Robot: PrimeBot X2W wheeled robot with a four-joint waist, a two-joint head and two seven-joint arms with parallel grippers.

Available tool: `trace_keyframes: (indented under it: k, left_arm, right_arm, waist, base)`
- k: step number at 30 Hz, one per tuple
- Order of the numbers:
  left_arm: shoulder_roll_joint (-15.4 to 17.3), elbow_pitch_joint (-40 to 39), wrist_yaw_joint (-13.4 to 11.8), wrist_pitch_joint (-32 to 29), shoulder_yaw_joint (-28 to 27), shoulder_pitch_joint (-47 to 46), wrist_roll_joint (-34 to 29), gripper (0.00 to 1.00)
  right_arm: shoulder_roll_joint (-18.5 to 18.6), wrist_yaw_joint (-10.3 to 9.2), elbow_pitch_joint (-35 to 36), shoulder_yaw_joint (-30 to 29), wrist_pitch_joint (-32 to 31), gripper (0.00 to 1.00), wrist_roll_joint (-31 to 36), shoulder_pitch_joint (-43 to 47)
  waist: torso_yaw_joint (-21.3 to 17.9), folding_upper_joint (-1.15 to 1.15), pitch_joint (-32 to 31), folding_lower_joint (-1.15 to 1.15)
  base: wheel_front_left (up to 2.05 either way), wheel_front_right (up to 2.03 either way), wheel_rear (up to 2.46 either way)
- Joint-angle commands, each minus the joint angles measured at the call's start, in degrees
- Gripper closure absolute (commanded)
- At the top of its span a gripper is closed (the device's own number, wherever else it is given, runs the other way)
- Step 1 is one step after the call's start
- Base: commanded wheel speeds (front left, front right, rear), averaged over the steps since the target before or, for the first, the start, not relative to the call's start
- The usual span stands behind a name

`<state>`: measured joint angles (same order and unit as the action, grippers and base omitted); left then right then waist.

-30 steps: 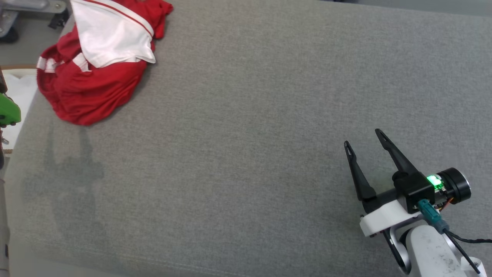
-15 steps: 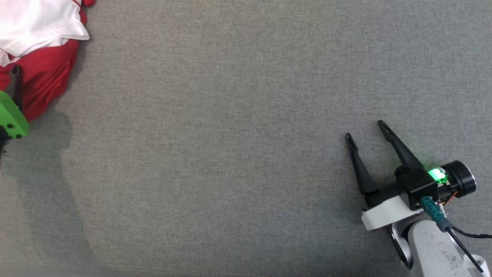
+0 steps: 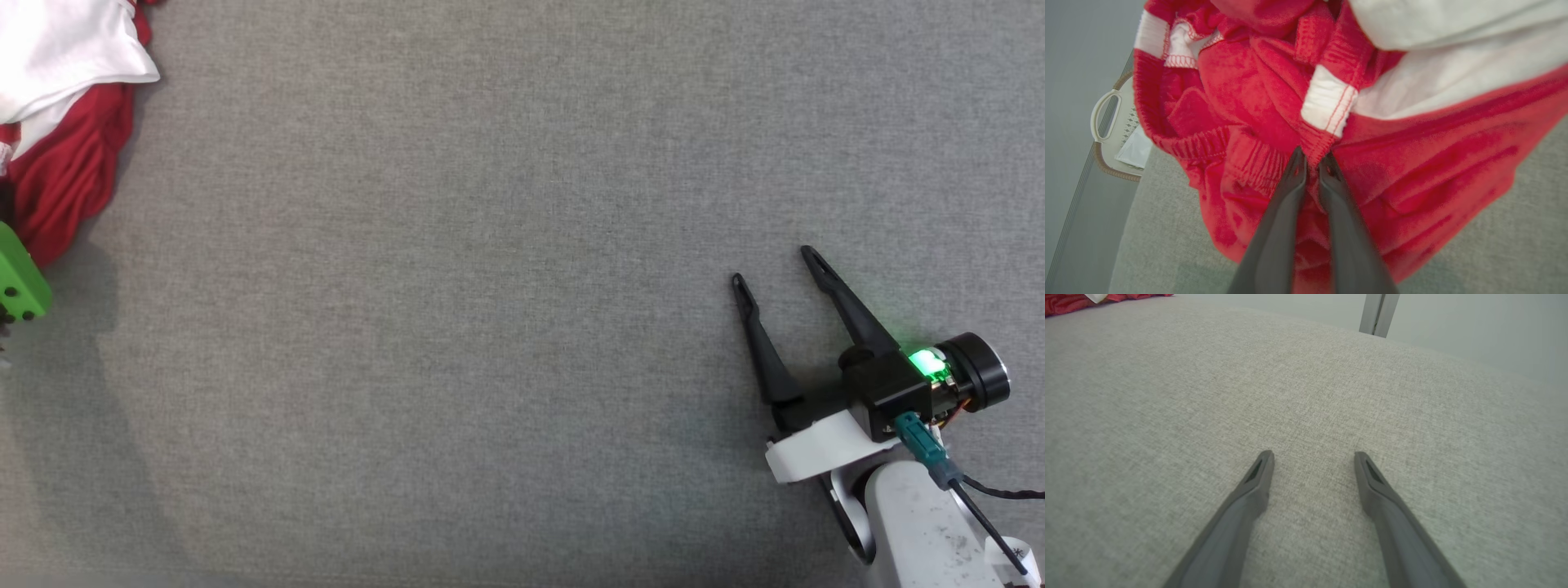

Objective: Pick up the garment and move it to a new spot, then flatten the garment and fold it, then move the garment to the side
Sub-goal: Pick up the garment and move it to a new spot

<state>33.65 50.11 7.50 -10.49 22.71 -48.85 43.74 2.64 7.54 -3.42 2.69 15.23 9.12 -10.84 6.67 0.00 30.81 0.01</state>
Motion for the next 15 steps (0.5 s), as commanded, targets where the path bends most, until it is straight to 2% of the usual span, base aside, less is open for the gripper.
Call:
trace_keyframes:
  k: [1, 7, 15]
  left_arm:
    - [0.70, 0.39, -0.01, 0.64, 0.45, 0.74, 0.77, 1.00]
    - [2.32, 1.39, -0.02, 4.07, 1.77, 2.35, 2.61, 1.00]
    - [8.42, -0.45, -0.02, 7.60, 3.21, 4.05, 4.04, 1.00]
  right_arm:
    - [0.44, -0.10, -0.96, -0.21, -0.14, 0.00, -0.41, 0.58]
    - [0.37, -0.10, -1.87, 0.68, -0.07, 0.00, -1.85, 0.98]
    - [0.36, -0.10, -3.97, 1.39, -0.07, 0.00, -5.03, 3.16]
  waist:
    - [0.18, 0.00, -1.20, -0.01]
    - [0.36, 0.00, -5.47, -0.01]
    - [0.15, 0.00, -14.60, -0.01]
  base:
    - [0.00, 0.00, 0.00]
    - [0.00, 0.00, 0.00]
    - [0.00, 0.00, 0.00]
